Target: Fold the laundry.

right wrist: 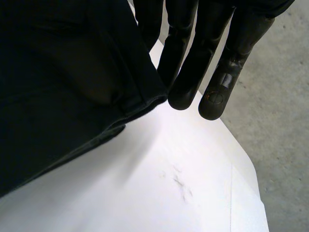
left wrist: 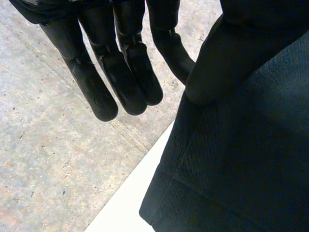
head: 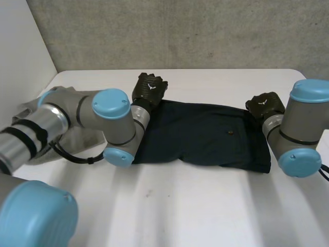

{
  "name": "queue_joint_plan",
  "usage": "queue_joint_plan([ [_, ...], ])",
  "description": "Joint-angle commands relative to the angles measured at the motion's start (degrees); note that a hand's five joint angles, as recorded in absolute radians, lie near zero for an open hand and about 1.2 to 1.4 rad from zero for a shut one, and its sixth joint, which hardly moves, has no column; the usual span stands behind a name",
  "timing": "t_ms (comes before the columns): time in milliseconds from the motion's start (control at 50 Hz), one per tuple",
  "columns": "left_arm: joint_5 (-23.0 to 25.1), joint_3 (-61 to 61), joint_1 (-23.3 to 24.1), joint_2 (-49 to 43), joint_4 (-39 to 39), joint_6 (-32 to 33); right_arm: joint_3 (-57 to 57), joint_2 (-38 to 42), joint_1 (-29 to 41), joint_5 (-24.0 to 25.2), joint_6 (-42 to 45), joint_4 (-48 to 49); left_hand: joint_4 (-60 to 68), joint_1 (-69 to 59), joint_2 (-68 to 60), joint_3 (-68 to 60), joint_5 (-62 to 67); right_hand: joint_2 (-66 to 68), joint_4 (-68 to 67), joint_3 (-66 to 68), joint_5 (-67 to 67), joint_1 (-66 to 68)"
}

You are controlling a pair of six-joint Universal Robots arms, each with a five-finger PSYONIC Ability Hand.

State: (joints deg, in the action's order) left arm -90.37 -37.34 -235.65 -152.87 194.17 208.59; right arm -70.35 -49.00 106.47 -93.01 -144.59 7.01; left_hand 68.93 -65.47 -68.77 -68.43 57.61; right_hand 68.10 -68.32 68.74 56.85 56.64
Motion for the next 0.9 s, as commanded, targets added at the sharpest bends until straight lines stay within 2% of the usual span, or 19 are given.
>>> queue_joint_plan([
  [20,0.4,6.2,0.0,-5.9,1.3,-0.4,3.9,4.8,0.0,-1.7,-1.1,6.9,11.1,-14.5,-11.2,-11.6,12.4,4.1,-3.9,3.5,5.4,15.6],
  [40,0.3,6.0,0.0,-5.9,2.0,-0.6,4.0,5.0,0.0,-1.6,-1.1,7.4,11.1,-14.5,-11.2,-11.6,12.4,-20.8,21.0,-21.4,-19.5,-9.3],
  [60,0.4,5.0,0.1,-5.5,3.3,-0.9,4.3,5.1,0.0,-1.6,-1.2,7.5,-20.0,16.6,19.9,19.6,-18.7,-46.0,46.2,-46.6,-44.7,-34.5],
  [80,0.4,4.3,0.1,-5.3,3.9,-1.0,4.7,5.1,0.0,-1.8,-1.1,7.7,-46.2,42.7,46.0,45.7,-44.9,-58.1,58.3,-58.7,-56.8,-46.6],
  [100,0.3,3.7,0.2,-5.0,4.5,-1.1,5.0,4.6,0.0,-2.0,-1.4,7.7,-58.9,55.5,58.8,58.4,-57.6,-58.1,58.3,-58.7,-56.8,-46.6],
  [120,0.3,2.7,0.4,-4.4,5.3,-1.3,4.7,3.9,-0.1,-1.9,-1.6,7.8,-55.1,51.6,54.9,54.6,-53.8,-58.1,58.3,-58.7,-56.8,-46.6],
  [160,0.3,-0.5,0.6,-1.0,7.1,-1.4,4.0,2.8,-0.5,-1.8,-2.1,8.3,-58.9,55.5,58.8,58.4,-57.6,-58.1,58.3,-58.7,-56.8,-46.6],
  [280,0.2,-13.5,1.2,11.8,9.9,-3.0,-2.0,-10.6,-0.8,-0.3,-7.3,7.0,-58.9,55.5,58.8,58.4,-57.6,-58.1,58.3,-58.7,-56.8,-46.6],
  [380,0.2,-24.9,1.1,21.9,10.1,-5.6,-7.9,-18.3,-1.3,5.5,-8.3,-2.0,-58.9,55.5,58.8,58.4,-57.6,-58.1,58.3,-58.7,-56.8,-46.6],
  [500,0.2,-36.7,1.1,30.6,9.7,-9.9,-16.1,-19.7,-4.7,12.3,-13.1,-13.1,-58.9,55.5,58.8,58.4,-57.6,-58.1,58.3,-58.7,-56.8,-46.6],
  [600,0.5,-46.1,0.8,36.5,9.6,-14.1,-22.2,-19.7,-5.7,14.6,-17.6,-9.6,-58.9,55.5,58.8,58.4,-57.6,-58.1,58.3,-58.7,-56.8,-46.6],
  [700,0.5,-50.4,0.7,37.8,9.5,-15.8,-26.0,-18.9,-7.1,15.6,-18.4,-3.6,-58.9,55.5,58.8,58.4,-57.6,-54.3,54.5,-55.0,-53.1,-42.9],
  [840,0.6,-52.6,0.6,37.7,9.8,-16.1,-25.6,-13.3,-7.3,14.9,-17.9,1.7,-58.9,55.5,58.8,58.4,-57.6,-36.8,37.1,-37.5,-35.6,-25.4],
  [880,0.6,-52.6,0.6,37.6,9.9,-16.2,-25.3,-12.3,-7.4,14.9,-17.8,2.9,-58.9,55.5,58.8,58.4,-57.6,-27.0,27.2,-27.6,-25.7,-15.5],
  [900,0.6,-52.6,0.6,37.4,10.0,-16.4,-25.0,-11.1,-7.4,14.8,-17.8,4.0,-58.9,55.5,58.8,58.4,-57.6,-17.2,17.5,-17.9,-16.0,-5.8],
])
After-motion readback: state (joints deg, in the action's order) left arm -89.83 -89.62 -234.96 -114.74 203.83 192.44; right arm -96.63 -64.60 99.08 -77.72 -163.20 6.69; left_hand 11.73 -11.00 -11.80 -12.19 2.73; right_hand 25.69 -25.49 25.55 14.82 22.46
